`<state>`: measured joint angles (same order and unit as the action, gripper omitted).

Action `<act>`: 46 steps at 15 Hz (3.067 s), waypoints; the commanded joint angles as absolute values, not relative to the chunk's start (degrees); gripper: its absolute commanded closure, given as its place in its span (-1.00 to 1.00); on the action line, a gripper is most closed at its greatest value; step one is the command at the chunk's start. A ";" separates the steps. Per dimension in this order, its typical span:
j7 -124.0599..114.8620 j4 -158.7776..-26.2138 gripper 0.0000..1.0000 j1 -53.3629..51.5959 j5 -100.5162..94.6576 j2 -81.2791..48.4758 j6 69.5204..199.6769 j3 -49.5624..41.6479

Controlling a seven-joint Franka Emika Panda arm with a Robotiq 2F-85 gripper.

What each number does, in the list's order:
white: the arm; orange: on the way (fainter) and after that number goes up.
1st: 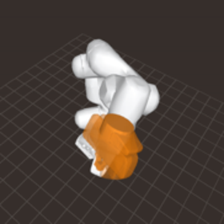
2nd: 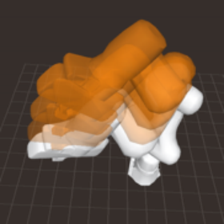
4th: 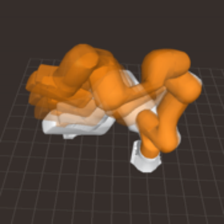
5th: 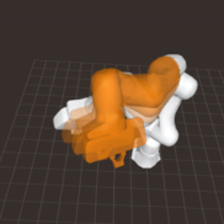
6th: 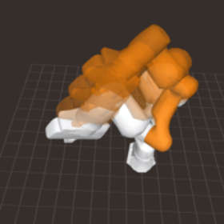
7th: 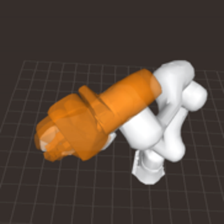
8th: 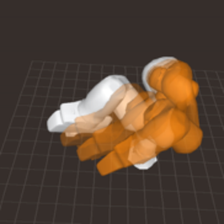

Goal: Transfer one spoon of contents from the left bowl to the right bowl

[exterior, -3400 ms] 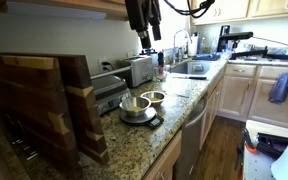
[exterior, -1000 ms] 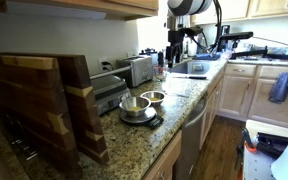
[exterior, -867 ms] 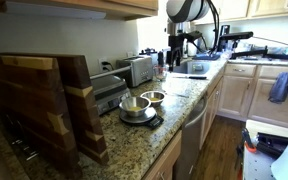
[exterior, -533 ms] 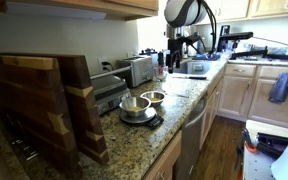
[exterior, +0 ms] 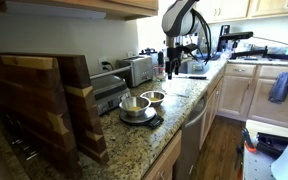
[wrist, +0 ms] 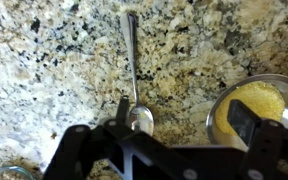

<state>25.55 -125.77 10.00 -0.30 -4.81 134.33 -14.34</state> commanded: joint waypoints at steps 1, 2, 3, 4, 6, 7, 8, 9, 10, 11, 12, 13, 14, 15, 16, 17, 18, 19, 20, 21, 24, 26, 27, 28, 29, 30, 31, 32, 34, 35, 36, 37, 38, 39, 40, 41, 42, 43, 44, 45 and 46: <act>33.75 -122.33 -1.00 13.36 4.68 -10.74 137.01 -12.83; 35.34 -121.30 -1.00 14.22 5.68 -12.37 137.29 -12.34; 36.80 -120.43 -1.00 15.02 6.57 -13.70 137.47 -11.81; 38.07 -119.65 -1.00 15.80 7.29 -15.20 137.97 -11.35; 39.18 -118.42 -1.00 17.00 7.74 -17.39 138.82 -10.52; 39.25 -117.89 -1.00 17.52 7.92 -18.36 139.36 -10.08; 39.35 -117.43 -1.00 17.97 8.01 -19.33 140.01 -9.67; 39.25 -116.87 -1.00 18.44 7.90 -20.21 140.23 -9.24; 39.13 -116.51 -1.00 18.80 7.72 -21.03 140.52 -8.82; 38.96 -116.10 -1.00 19.11 7.57 -21.70 140.65 -8.47; 38.93 -115.63 -1.00 19.42 7.49 -22.54 140.70 -8.10; 38.86 -115.22 -1.00 19.66 7.28 -23.23 140.67 -7.78; 38.90 -114.87 -1.00 19.92 7.21 -23.95 140.60 -7.44; 38.76 -114.45 -1.00 20.11 7.06 -24.61 140.53 -7.22; 38.72 -114.24 -0.81 20.26 6.97 -25.15 140.42 -6.98; 38.73 -114.05 -0.45 20.40 6.89 -25.49 140.30 -6.75; 38.80 -113.99 -0.33 20.54 6.70 -25.79 140.38 -6.54; 38.86 -113.89 -0.20 20.74 6.69 -26.01 140.37 -6.29; 38.87 -113.72 -0.05 20.87 6.66 -26.22 140.37 -6.12; 38.95 -113.57 0.07 20.98 6.70 -26.15 140.36 -6.04; 39.17 -113.18 0.48 21.30 6.88 -26.16 140.42 -5.82; 39.29 -113.00 0.74 21.58 6.93 -26.27 140.34 -5.64; 39.30 -112.98 0.85 21.61 6.89 -26.30 140.35 -5.63; 39.34 -112.98 0.88 21.68 6.91 -26.33 140.32 -5.60; 39.37 -113.00 0.91 21.76 6.91 -26.34 140.32 -5.57; 39.43 -113.05 0.97 21.86 6.97 -26.28 140.29 -5.52; 39.43 -113.09 0.97 21.93 6.98 -26.19 140.27 -5.50; 38.79 -113.31 0.88 21.73 6.89 -25.49 139.62 -5.60; 38.02 -113.78 0.88 21.31 6.58 -23.80 137.61 -5.74; 37.87 -114.15 0.88 21.10 6.34 -22.88 136.88 -5.82; 38.08 -114.76 0.88 20.91 6.16 -21.46 136.04 -5.74; 38.43 -115.08 0.88 20.87 6.22 -20.57 135.57 -5.58; 38.19 -115.65 0.88 20.42 5.75 -18.93 134.82 -5.71; 38.36 -115.83 0.88 20.21 5.67 -17.88 134.14 -5.68; 38.23 -116.19 0.88 19.69 5.18 -16.29 133.12 -5.79; 38.13 -116.34 0.88 19.20 4.75 -14.97 131.98 -5.93; 37.82 -116.52 0.89 18.42 3.81 -13.56 130.43 -6.12; 38.01 -116.50 0.88 17.93 3.27 -12.48 129.01 -6.15; 37.90 -116.36 0.89 17.10 2.22 -11.43 126.70 -6.13; 37.93 -116.17 0.90 16.32 1.31 -10.65 124.59 -6.02; 37.53 -115.97 0.89 15.34 -0.16 -10.16 122.92 -5.98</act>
